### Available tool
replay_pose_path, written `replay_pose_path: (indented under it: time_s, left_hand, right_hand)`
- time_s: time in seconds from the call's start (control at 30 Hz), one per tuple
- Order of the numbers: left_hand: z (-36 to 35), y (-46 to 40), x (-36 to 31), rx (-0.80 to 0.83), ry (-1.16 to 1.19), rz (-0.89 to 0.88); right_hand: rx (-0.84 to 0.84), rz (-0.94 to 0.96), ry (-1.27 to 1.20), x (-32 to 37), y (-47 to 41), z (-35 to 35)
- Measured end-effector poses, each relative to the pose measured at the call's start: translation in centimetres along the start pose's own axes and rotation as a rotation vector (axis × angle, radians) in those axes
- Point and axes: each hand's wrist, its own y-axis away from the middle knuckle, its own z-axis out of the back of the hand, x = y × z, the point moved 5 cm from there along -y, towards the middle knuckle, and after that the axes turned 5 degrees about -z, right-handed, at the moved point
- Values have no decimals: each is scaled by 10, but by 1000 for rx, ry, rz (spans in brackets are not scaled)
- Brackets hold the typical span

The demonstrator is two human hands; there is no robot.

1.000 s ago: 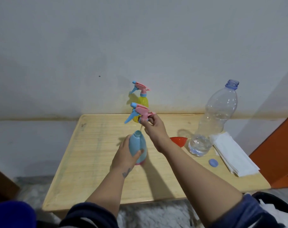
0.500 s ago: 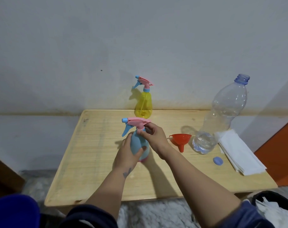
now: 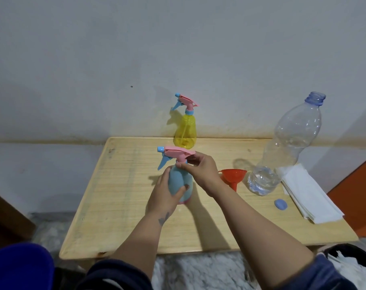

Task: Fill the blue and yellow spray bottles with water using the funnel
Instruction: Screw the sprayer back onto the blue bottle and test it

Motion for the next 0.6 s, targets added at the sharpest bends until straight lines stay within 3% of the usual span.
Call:
replay_pose_path:
  time_s: [0.23,0.6]
  left_hand:
    - [-1,0,1,-5,-28,19]
    - [-1,0,1,9,-13,13]
  right_hand:
    - [163,-55,-191,-6,7,1]
    - [70,-89,-154,-9,6,-2]
